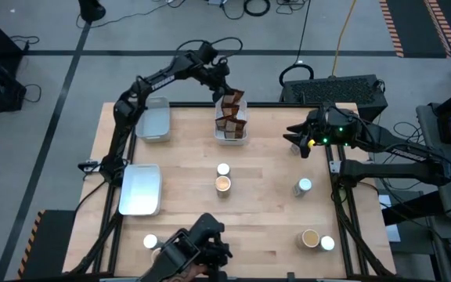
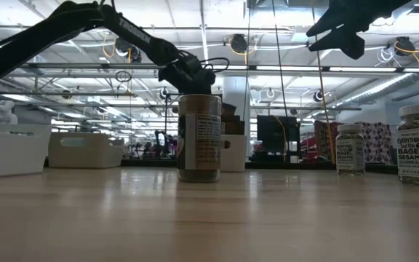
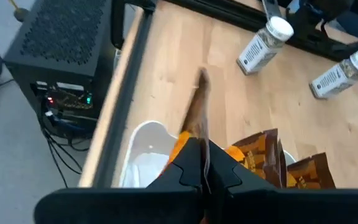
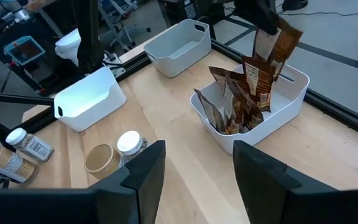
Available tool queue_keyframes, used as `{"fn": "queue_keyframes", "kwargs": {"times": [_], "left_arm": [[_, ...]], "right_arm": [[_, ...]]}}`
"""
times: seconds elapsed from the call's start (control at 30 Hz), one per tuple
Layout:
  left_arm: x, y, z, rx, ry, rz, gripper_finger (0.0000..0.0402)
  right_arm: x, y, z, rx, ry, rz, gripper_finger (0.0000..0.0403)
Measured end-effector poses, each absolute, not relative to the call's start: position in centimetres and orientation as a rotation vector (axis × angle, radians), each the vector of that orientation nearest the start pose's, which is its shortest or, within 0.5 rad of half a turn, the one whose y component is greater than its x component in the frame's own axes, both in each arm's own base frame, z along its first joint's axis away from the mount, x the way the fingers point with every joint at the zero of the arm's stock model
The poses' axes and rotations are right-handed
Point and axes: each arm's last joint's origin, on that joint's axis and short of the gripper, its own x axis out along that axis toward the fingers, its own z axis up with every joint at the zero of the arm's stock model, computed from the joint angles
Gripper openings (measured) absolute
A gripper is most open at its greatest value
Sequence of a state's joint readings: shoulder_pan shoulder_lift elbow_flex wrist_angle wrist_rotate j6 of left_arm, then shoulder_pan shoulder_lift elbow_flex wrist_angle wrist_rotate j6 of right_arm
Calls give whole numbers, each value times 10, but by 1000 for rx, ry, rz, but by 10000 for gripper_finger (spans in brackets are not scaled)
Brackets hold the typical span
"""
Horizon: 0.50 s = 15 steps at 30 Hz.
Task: Sort spices by type
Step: Put the brown seasoning pack into the top white bin
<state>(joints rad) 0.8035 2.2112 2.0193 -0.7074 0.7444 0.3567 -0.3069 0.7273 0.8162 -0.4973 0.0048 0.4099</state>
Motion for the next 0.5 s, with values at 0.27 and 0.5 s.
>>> {"fn": "queue_keyframes", "kwargs": {"times": [0.27, 0.5], "left_arm": [[358, 325, 240, -263, 659, -103, 0], [356, 327, 229, -258, 655, -100, 0]], "right_arm": [[143, -46, 322, 483, 334, -390, 171], [143, -45, 322, 486, 333, -390, 171]]}}
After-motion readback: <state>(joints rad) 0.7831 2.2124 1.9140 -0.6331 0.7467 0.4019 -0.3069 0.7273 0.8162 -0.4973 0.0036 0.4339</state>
